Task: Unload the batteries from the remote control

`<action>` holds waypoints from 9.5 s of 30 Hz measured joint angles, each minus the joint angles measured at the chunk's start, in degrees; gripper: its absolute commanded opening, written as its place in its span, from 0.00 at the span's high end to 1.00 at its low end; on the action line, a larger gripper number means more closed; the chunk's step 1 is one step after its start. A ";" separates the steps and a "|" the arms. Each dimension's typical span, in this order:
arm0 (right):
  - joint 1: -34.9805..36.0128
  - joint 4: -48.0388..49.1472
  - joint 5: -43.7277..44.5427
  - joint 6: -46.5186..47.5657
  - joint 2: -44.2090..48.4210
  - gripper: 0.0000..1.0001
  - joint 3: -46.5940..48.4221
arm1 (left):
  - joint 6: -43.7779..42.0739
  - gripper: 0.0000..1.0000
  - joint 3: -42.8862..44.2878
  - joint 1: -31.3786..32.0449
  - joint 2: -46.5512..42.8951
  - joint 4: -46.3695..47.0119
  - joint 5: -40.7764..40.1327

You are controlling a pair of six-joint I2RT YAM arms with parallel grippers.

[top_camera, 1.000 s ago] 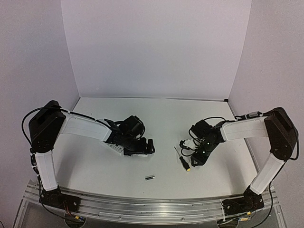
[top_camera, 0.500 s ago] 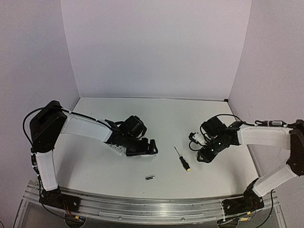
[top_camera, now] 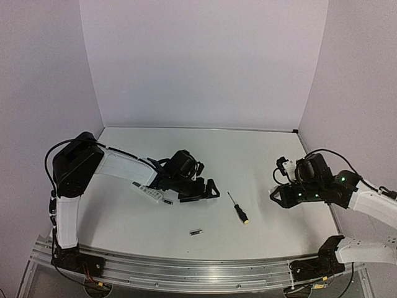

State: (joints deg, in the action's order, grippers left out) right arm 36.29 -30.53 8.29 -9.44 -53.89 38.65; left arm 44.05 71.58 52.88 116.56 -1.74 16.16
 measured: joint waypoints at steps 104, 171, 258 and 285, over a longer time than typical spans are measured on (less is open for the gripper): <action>6.21 -12.94 -16.95 43.92 -77.81 0.86 66.25 | -8.70 0.70 -6.01 -20.63 -1.60 -4.60 14.27; 7.76 -21.50 -14.26 39.13 -82.21 0.89 75.50 | -9.11 0.71 -5.94 -20.41 -0.97 -2.18 13.63; 10.61 -5.42 -3.28 -22.09 -55.89 0.38 45.26 | -8.34 0.71 -7.87 -19.00 -1.81 1.31 9.00; 10.80 19.15 -6.01 -52.58 -61.82 0.60 33.76 | -9.87 0.71 -7.08 -18.14 -2.34 -1.37 6.77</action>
State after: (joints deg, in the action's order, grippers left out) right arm 47.09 -11.38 2.28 -62.02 -115.71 72.41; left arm 34.18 64.50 34.74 114.21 -3.11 22.93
